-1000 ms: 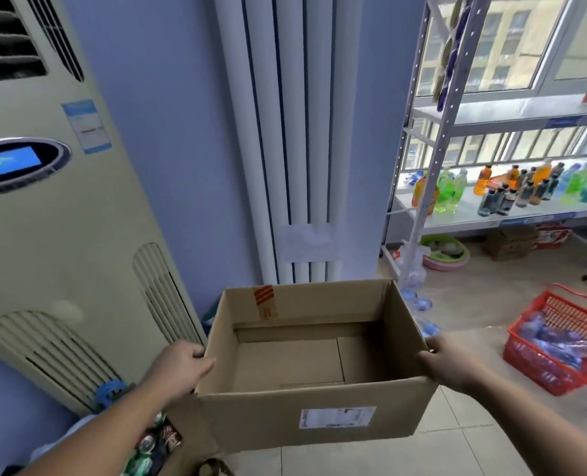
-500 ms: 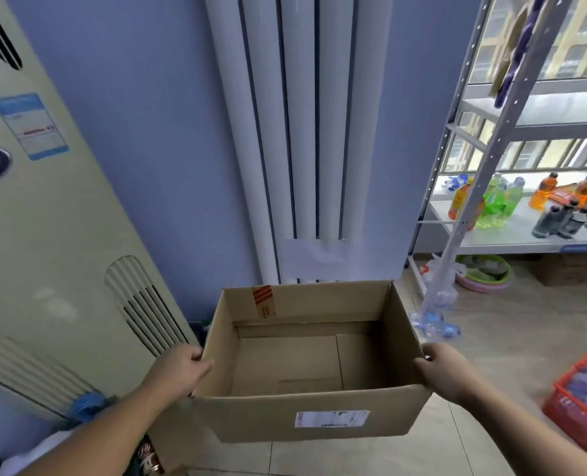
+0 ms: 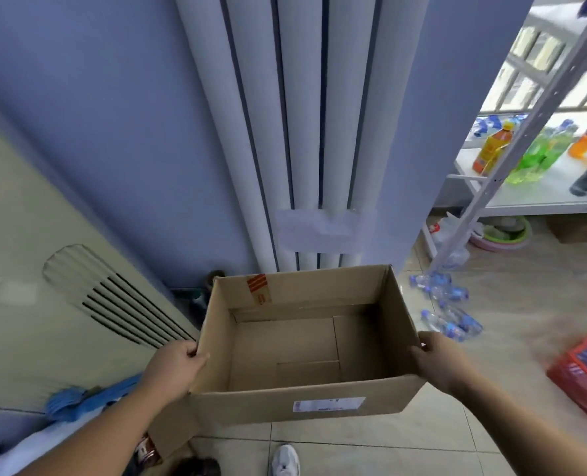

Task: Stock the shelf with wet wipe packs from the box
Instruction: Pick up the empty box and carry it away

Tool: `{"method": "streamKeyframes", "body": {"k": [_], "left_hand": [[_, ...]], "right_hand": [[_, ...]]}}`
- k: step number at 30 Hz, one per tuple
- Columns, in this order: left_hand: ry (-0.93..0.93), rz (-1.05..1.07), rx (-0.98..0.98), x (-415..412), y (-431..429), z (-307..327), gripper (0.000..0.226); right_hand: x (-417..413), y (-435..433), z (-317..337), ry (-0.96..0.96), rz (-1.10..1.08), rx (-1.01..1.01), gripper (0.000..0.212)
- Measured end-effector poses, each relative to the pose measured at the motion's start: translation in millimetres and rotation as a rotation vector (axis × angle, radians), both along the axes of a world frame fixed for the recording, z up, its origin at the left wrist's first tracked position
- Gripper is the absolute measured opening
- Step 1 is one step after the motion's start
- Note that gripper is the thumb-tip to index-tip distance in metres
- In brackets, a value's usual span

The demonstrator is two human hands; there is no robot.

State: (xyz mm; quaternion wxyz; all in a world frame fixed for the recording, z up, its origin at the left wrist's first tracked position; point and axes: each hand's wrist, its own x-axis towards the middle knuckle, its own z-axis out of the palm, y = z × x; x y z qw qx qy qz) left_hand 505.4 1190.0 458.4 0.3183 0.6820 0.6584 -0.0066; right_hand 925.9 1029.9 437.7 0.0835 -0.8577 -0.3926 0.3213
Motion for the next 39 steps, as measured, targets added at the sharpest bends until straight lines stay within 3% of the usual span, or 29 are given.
{"method": "streamKeyframes", "body": {"k": [23, 39], "left_hand": [[-0.083, 0.041, -0.054, 51.6, 167.3, -222.0, 0.013], [-0.122, 0.015, -0.060, 62.0, 210.9, -279.9, 0.018]], "right_hand": [[24.3, 145.3, -192.6, 0.102, -0.228, -0.003, 0.017], [26.4, 174.6, -248.5, 0.144, -0.321, 0.049, 0.020]]}}
